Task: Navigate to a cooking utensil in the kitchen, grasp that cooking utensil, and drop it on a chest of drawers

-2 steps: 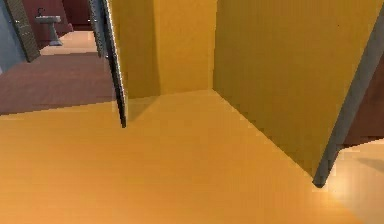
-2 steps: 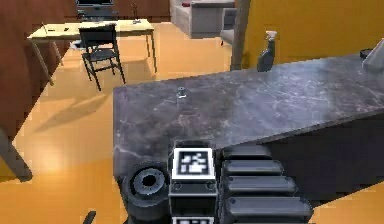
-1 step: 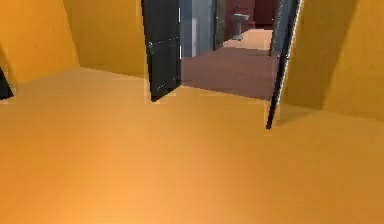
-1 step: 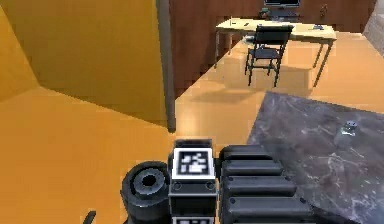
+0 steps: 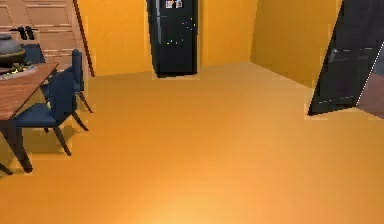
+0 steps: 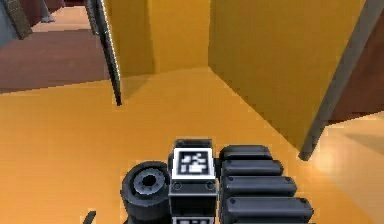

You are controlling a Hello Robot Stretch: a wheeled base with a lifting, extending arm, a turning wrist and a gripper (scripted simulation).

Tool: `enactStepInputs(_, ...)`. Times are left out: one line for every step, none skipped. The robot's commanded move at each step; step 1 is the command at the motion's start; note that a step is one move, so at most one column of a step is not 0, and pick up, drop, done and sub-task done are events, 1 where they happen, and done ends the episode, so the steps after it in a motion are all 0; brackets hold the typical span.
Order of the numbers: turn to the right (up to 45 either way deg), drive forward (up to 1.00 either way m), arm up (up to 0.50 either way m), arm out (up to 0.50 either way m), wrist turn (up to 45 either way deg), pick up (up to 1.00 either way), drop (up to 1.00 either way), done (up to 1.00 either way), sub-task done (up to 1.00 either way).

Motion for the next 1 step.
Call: enactStepInputs(-18.0, 0.0, 0.0, 0.0, 0.0, 0.0, 0.0, 0.0, 0.0)
